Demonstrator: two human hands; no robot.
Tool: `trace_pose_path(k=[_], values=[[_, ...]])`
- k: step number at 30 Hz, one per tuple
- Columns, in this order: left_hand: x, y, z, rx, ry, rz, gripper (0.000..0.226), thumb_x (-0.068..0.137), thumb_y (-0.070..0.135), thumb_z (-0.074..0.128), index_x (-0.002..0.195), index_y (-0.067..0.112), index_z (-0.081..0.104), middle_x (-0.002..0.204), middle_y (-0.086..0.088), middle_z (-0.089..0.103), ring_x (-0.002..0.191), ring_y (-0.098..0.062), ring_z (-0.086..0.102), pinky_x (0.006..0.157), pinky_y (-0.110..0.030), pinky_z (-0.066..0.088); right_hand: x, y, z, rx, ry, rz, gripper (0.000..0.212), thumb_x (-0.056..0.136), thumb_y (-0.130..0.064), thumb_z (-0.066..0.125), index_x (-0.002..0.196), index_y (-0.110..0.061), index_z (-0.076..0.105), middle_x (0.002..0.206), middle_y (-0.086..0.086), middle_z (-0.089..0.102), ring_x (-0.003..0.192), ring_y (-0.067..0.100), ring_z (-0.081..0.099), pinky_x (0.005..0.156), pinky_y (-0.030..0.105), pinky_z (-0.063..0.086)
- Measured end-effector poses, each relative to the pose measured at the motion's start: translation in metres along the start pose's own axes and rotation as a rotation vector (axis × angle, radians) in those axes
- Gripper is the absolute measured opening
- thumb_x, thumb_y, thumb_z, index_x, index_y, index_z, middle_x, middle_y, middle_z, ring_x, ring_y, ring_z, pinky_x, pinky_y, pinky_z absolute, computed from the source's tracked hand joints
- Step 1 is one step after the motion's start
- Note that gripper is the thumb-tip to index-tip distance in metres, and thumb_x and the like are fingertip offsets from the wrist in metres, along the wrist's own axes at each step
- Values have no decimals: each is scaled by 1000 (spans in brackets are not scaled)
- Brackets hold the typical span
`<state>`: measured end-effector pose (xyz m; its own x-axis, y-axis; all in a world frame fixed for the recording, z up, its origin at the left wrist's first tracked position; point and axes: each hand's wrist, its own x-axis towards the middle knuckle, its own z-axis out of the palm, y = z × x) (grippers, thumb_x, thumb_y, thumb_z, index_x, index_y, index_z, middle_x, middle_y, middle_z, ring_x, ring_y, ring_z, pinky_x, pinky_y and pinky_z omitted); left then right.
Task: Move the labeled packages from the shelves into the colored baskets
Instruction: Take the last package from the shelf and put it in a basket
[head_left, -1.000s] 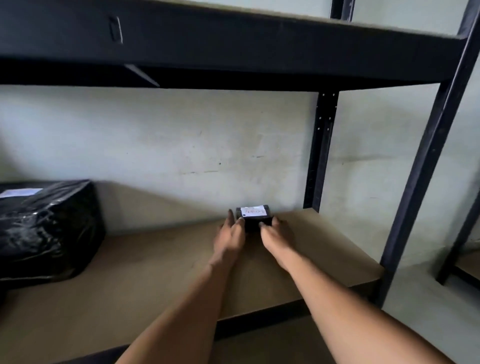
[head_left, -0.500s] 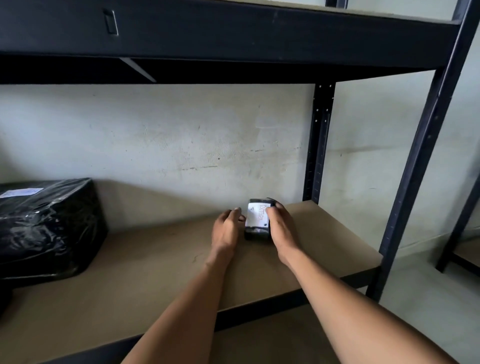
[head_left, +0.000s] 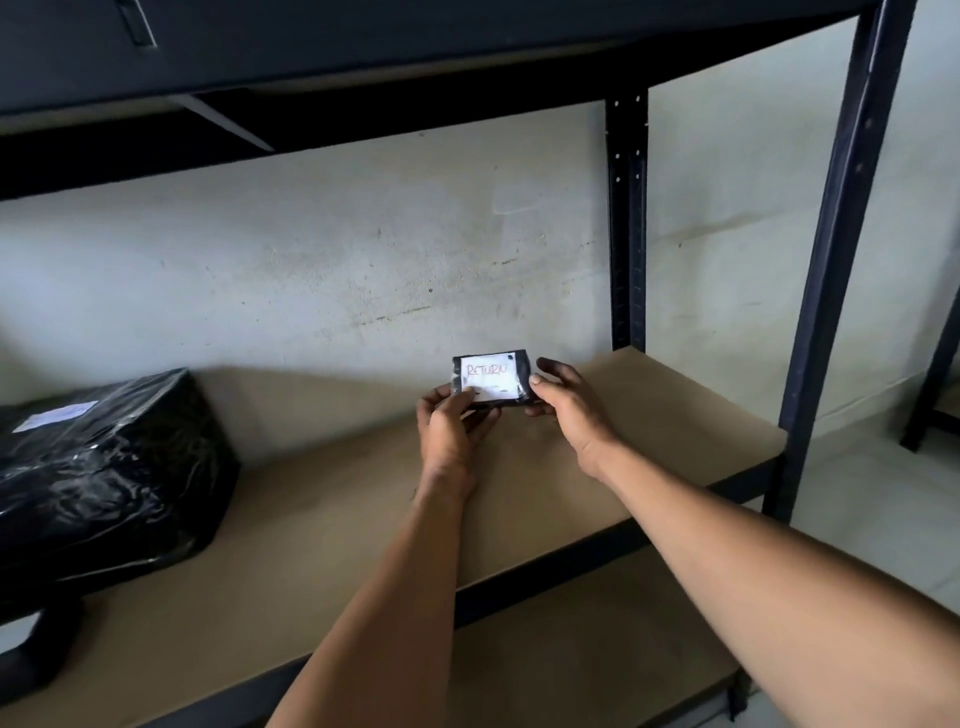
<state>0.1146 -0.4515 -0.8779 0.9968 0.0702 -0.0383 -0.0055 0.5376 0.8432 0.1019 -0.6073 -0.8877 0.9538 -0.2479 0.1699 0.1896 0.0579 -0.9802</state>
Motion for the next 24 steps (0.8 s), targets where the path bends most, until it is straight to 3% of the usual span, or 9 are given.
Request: trace_pose_path(k=[3,6,12,19,24], values=[[-1,-2,3,9,-25,-5,25,88,5,62,108,11,48,113,-26,63,105,-48,67,80,-49,61,1,0,-2,11,40,-31,27,97,-21,62,122,-13,67,105,10,75,73,20,68,68,26,54],[1,-3,3,13,-25,-12,26,90,20,64,107,9,48,118,-26,62,101,-44,69,80,-51,61,-2,-5,-3,14,36,-32,25,100,-17,56,121,-14,68,103,9,75,75,20,67,54,11,45],[1,-3,4,35,-16,-6,16,95,16,61,100,9,48,108,-18,63,94,-37,69,81,-50,61,1,-1,-3,5,17,-24,22,100,-24,53,114,-25,70,103,4,77,78,22,70,79,30,50],[0,-4,5,52,-16,-6,16,94,15,63,96,12,48,106,-18,65,106,-43,68,81,-47,61,-3,-3,-4,25,11,-25,24,99,-31,57,119,-24,68,107,2,75,78,20,70,63,14,47],[-2,-3,5,71,-4,-8,16,94,14,64,91,12,49,102,-17,66,106,-43,68,90,-53,58,-3,-2,-4,-12,-1,-58,28,93,-24,66,121,-23,69,104,1,76,86,25,74,81,35,57]])
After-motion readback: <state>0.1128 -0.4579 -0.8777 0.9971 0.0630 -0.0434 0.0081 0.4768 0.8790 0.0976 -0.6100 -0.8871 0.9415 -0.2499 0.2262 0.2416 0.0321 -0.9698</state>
